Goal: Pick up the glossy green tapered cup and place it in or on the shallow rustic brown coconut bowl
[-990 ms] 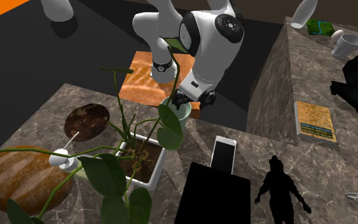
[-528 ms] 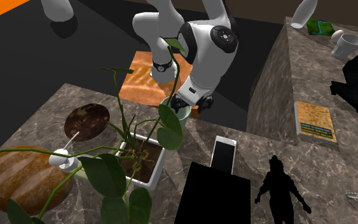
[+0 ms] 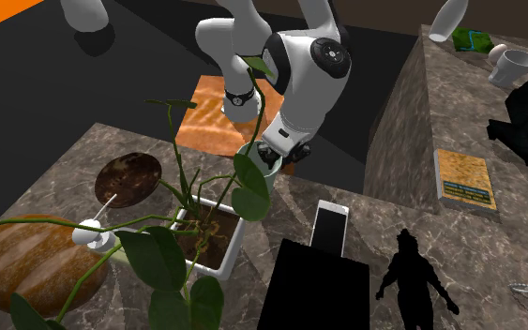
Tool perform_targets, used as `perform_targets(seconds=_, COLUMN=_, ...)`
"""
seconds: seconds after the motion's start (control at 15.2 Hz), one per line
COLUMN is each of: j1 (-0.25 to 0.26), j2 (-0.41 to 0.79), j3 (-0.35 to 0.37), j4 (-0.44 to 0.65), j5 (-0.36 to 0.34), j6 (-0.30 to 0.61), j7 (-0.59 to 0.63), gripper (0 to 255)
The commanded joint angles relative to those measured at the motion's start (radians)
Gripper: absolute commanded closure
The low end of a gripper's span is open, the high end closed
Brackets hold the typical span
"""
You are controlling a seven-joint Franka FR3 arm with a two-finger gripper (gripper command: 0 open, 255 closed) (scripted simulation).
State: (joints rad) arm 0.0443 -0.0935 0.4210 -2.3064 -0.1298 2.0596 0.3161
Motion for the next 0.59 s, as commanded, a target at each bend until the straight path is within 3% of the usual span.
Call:
perform_targets(seconds=0.0, j1=0.000, j2=0.000, j3=0.000, j4=0.000, j5=0.000, j6=0.000, j7=0.000, gripper=255)
perform_targets(seconds=0.53, j1=0.000, j2=-0.015, j3=-0.001, j4=0.013, j5=0.008, j6=-0.026, j7=-0.009, gripper=255)
